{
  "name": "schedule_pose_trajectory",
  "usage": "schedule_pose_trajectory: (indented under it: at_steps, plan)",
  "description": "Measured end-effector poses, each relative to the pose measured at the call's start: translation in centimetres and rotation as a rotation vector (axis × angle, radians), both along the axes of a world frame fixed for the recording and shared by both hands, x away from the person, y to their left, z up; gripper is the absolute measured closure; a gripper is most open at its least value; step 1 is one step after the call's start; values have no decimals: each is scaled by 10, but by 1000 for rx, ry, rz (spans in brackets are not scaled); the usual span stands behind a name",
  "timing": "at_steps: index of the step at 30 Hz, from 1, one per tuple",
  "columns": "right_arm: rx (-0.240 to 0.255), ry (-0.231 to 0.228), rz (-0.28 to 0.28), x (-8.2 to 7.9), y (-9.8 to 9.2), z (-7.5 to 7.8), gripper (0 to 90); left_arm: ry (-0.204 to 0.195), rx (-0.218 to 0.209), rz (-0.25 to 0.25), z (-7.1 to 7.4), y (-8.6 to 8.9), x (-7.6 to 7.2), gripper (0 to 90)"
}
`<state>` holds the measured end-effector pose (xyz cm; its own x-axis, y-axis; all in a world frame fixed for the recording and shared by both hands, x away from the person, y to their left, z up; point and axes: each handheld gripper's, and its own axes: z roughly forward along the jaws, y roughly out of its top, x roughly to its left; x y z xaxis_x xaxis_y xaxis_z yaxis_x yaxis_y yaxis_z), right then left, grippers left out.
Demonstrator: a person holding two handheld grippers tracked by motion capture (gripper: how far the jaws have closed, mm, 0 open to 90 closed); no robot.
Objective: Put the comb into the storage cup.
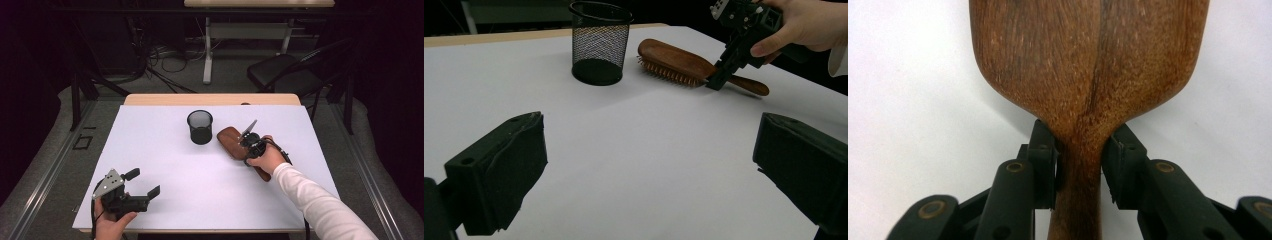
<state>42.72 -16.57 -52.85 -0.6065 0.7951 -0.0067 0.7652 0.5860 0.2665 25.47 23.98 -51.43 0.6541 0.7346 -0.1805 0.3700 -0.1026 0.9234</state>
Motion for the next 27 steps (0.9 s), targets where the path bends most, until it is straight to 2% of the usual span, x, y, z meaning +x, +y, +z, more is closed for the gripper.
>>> schedule_pose_trajectory:
  at_steps: [4, 8, 12, 15, 16, 17, 18, 20, 24, 27]
  plan:
    - [-9, -5, -5, -1, 0, 0, 711, 1, 0, 0, 0, 0, 0, 9]
    - [-20, 11, -2, 0, -1, 2, 715, 1, 2, 0, 0, 0, 0, 9]
    - [2, -8, -7, -1, -2, 0, 718, 1, 3, -1, 0, 0, 0, 9]
    - [4, -2, -18, -2, -2, 0, 720, -1, 4, -2, 0, 0, 0, 9]
    - [0, -13, 10, 0, -4, 0, 720, 0, 3, -1, 0, 0, 0, 9]
    - [12, -21, 1, -1, -3, -1, 721, 0, 3, -1, 0, 0, 0, 9]
    - [5, -7, -15, -2, -3, 1, 721, 0, 4, 0, 0, 0, 0, 9]
    - [15, -26, -3, -2, -4, 0, 722, 2, 2, 1, -1, 0, 0, 9]
    - [17, -35, -2, -3, -5, 1, 723, 3, 3, -1, -1, 0, 1, 9]
    - [45, -56, -8, -4, -6, -1, 723, 1, 4, -2, -1, 0, 0, 9]
